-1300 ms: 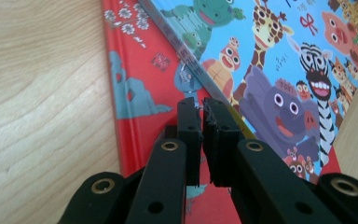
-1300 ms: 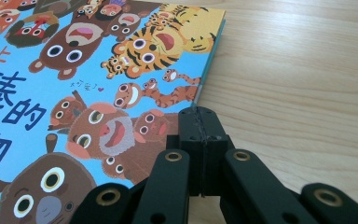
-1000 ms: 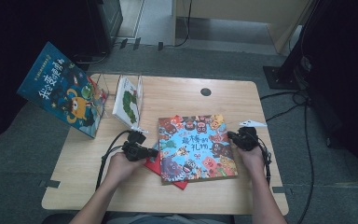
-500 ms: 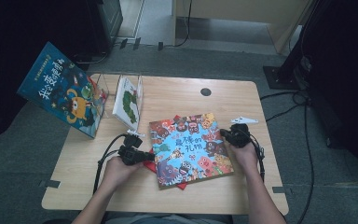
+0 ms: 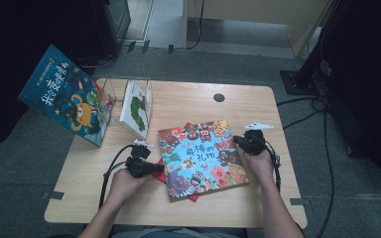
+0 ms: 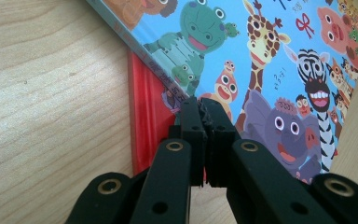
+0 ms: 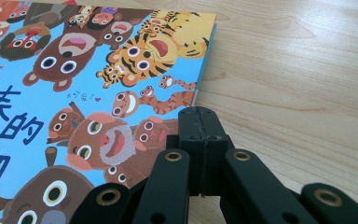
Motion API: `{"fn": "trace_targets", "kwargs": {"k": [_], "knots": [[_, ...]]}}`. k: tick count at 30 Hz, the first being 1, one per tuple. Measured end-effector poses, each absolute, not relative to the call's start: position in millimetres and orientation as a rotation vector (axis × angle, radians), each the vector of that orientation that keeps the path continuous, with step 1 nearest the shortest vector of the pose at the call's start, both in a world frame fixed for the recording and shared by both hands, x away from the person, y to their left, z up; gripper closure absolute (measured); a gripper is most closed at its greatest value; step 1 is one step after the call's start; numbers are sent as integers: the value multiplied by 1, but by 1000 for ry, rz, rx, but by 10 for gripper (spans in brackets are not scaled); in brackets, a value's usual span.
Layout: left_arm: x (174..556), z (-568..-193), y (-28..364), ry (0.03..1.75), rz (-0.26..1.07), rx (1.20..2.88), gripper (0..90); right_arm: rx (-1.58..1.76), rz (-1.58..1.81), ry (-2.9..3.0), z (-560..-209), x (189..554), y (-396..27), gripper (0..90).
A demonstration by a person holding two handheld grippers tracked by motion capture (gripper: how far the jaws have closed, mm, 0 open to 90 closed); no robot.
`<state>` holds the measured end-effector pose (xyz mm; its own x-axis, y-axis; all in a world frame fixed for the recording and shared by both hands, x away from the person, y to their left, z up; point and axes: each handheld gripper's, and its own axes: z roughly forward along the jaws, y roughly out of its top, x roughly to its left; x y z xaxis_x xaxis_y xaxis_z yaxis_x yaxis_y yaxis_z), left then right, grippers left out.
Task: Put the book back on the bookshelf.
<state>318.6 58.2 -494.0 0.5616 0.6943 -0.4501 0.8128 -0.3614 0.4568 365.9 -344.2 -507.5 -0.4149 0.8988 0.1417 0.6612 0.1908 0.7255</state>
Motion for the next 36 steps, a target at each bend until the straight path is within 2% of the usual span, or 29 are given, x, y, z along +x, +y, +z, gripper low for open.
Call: {"fn": "trace_targets", "kwargs": {"k": [20, 27, 36], "knots": [[307, -496, 65, 1239, -257, 2107, 893, 1458, 1054, 2158, -508, 383, -328, 900], [308, -496, 60, 1221, -283, 2124, 894, 1462, 1088, 2115, -500, 374, -338, 900], [305, -497, 28, 1114, -345, 2176, 896, 1482, 1096, 2061, -496, 352, -361, 900]]}}
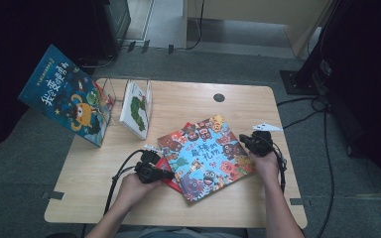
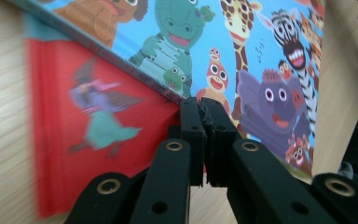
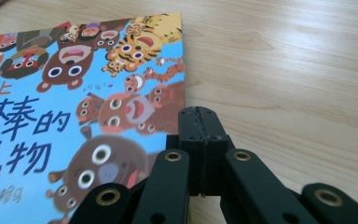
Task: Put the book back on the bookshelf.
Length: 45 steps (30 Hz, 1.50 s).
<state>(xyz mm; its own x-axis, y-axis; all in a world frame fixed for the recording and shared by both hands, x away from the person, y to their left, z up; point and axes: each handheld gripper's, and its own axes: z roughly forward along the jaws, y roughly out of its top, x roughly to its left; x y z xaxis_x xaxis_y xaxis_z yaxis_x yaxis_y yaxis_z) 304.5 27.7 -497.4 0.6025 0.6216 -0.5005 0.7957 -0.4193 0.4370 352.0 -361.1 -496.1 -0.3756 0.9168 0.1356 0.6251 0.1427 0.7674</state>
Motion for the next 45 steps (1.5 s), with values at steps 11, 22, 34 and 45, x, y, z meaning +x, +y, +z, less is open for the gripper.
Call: {"fn": "trace_targets", "kwargs": {"k": [11, 22, 34, 45], "knots": [[331, -481, 35, 1099, -313, 2176, 900, 1502, 1075, 2060, -500, 323, -375, 900], [362, -468, 49, 1128, -283, 2144, 897, 1513, 1069, 2039, -504, 290, -380, 898], [383, -464, 49, 1141, -216, 2181, 894, 1503, 1081, 1993, -509, 251, -395, 890], [387, -466, 51, 1169, -225, 2162, 890, 1560, 1049, 2032, -512, 245, -401, 892]]}}
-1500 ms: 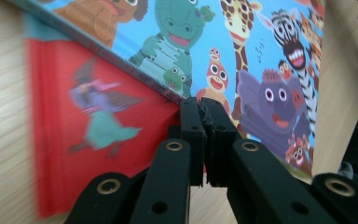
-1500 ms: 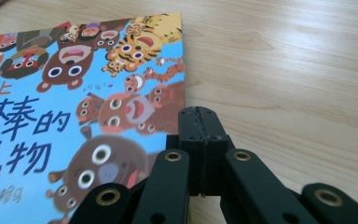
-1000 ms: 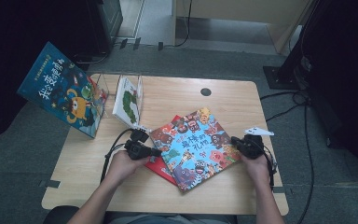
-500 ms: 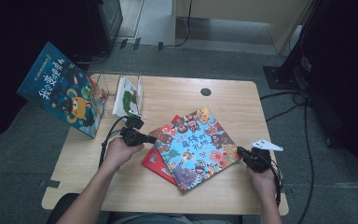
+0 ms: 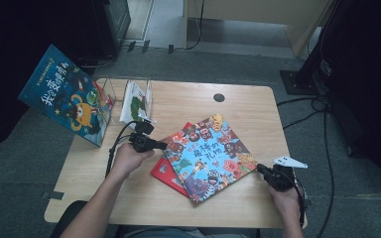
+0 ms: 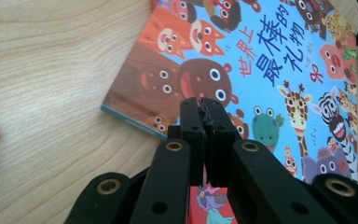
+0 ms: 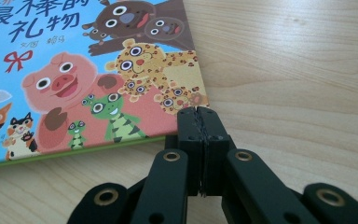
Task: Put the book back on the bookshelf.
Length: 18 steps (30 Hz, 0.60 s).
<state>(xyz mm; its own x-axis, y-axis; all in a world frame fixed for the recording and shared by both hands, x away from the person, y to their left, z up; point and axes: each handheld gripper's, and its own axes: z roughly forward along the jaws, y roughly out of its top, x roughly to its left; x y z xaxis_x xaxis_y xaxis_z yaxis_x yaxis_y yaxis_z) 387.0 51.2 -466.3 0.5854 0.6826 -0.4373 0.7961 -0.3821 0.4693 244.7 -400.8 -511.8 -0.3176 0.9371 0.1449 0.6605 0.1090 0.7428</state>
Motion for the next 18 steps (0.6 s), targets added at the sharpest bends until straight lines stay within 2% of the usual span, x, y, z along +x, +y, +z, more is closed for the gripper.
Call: {"fn": "trace_targets", "kwargs": {"k": [5, 18], "knots": [[387, -467, 58, 1182, -269, 2107, 893, 1562, 1053, 2023, -513, 251, -402, 890], [381, -472, 79, 1261, -174, 2110, 894, 1593, 1059, 2003, -514, 277, -406, 887]]}}
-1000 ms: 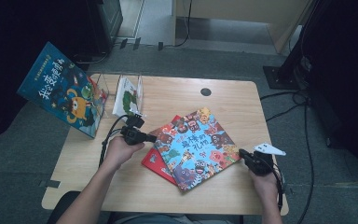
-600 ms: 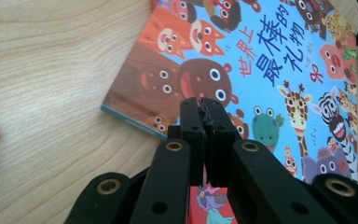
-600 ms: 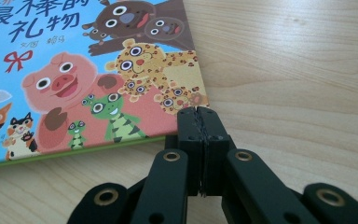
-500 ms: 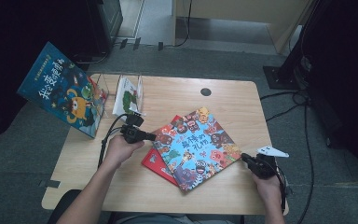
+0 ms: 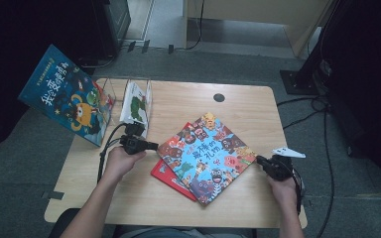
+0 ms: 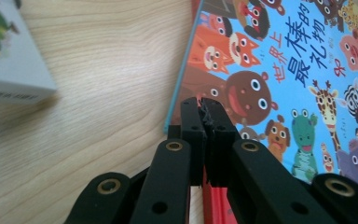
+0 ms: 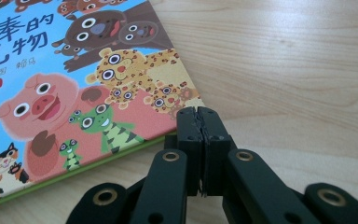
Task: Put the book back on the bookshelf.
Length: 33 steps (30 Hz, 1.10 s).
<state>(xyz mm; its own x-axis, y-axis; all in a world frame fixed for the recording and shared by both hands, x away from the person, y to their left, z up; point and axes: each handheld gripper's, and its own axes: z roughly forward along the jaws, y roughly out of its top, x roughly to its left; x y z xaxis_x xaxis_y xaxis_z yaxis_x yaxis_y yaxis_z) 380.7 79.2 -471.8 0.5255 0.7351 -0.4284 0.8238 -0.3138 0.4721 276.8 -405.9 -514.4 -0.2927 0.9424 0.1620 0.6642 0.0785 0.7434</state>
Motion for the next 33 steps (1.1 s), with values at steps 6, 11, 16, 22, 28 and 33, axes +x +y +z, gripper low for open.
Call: {"fn": "trace_targets", "kwargs": {"k": [6, 11, 16, 22, 28, 33], "knots": [[380, -478, 85, 1288, -156, 2104, 897, 1608, 1071, 2003, -514, 290, -404, 900], [381, -486, 84, 1309, -133, 2124, 896, 1612, 1081, 2008, -514, 300, -402, 900], [377, -488, 82, 1303, -134, 2144, 900, 1628, 1090, 2004, -514, 307, -401, 900], [367, -492, 77, 1291, -178, 2179, 900, 1623, 1104, 2012, -514, 313, -398, 900], [356, -493, 72, 1265, -222, 2181, 900, 1612, 1114, 2032, -513, 320, -392, 900], [349, -492, 72, 1254, -257, 2160, 900, 1605, 1127, 2051, -513, 326, -387, 900]]}}
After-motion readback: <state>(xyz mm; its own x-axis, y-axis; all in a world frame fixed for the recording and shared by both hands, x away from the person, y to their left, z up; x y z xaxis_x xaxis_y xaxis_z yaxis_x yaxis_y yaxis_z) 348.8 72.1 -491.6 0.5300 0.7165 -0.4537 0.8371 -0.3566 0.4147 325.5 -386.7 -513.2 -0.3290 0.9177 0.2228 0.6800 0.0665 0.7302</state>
